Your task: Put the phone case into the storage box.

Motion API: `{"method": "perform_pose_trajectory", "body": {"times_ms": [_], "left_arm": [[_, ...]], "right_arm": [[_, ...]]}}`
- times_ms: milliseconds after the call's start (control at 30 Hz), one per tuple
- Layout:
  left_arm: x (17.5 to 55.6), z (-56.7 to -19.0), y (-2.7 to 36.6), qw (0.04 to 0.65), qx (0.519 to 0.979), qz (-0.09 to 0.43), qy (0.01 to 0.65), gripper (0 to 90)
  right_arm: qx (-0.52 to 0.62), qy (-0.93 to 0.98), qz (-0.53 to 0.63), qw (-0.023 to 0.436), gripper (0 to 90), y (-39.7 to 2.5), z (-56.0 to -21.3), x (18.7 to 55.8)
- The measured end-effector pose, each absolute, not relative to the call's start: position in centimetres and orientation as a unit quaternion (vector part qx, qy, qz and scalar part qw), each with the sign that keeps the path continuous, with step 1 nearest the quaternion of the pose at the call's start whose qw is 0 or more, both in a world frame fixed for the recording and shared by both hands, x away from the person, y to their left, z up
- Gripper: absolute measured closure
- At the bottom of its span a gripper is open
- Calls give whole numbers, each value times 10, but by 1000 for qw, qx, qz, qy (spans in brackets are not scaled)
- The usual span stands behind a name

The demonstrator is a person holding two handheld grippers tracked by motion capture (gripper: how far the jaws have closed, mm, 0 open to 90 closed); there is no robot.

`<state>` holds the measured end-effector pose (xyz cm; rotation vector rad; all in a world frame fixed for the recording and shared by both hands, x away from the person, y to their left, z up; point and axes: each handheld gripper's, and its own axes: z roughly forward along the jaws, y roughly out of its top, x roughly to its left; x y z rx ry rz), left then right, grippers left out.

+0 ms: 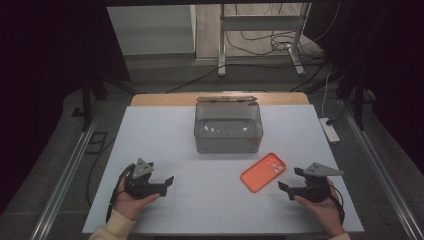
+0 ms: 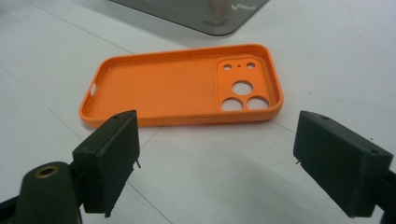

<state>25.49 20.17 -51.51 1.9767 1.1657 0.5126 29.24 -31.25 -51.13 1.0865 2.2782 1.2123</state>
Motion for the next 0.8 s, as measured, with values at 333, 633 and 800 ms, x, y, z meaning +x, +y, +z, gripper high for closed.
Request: {"method": "perform_pose_trajectory", "body": {"times_ms": [333, 633, 800], "left_arm": [[255, -516, 204, 389, 771, 194, 466, 98], [254, -516, 200, 382, 779, 196, 457, 100], [251, -517, 198, 383, 781, 192, 455, 106]], "right_arm": [[386, 798, 432, 164, 146, -315, -512, 295], [383, 798, 436, 164, 149, -316, -512, 296], [375, 798, 443, 161, 152, -314, -509, 292]]}}
